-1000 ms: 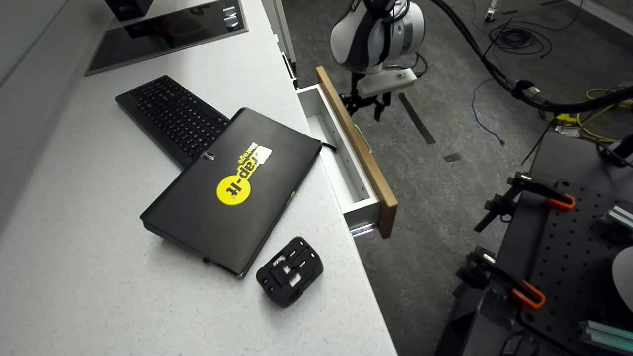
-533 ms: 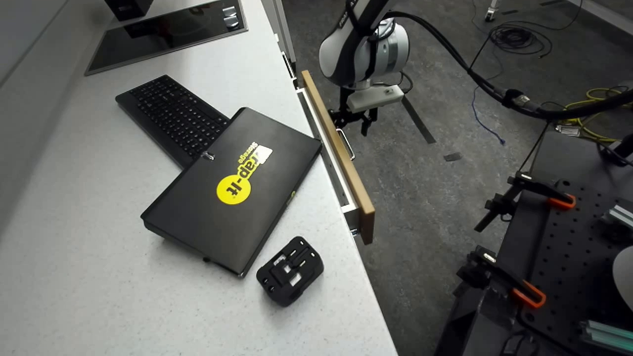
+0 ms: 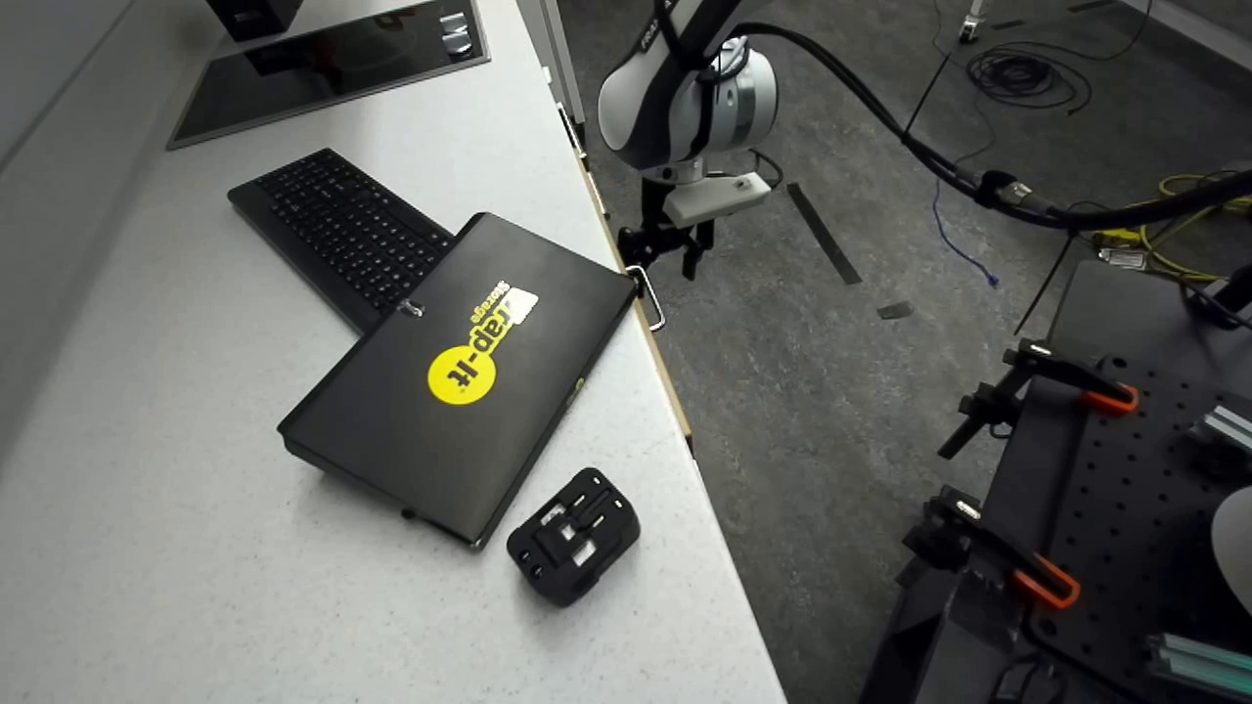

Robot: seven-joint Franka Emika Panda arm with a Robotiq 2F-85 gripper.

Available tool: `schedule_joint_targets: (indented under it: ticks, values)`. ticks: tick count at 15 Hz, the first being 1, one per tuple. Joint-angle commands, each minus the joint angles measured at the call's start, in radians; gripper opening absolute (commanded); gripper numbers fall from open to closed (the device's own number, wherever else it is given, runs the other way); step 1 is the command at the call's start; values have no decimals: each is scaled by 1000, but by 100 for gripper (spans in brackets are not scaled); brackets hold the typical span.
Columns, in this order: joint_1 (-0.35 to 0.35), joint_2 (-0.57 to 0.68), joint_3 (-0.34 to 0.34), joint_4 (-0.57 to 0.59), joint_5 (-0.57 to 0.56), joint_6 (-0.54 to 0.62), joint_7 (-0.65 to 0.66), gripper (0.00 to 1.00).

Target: Close the top drawer at the left of the oven

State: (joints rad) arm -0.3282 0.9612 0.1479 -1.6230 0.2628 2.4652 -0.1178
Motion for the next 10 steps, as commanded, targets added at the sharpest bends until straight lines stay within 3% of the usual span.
schedule_joint_targets:
  ticks: [1,4,6,10]
  values:
    - [6,24,59,70,35,-71,-92,100]
    - [10,22,73,85,38,-78,-125,100]
    - [17,9,16,45,19,-34,-101,100]
    - [18,9,10,43,17,-33,-100,100]
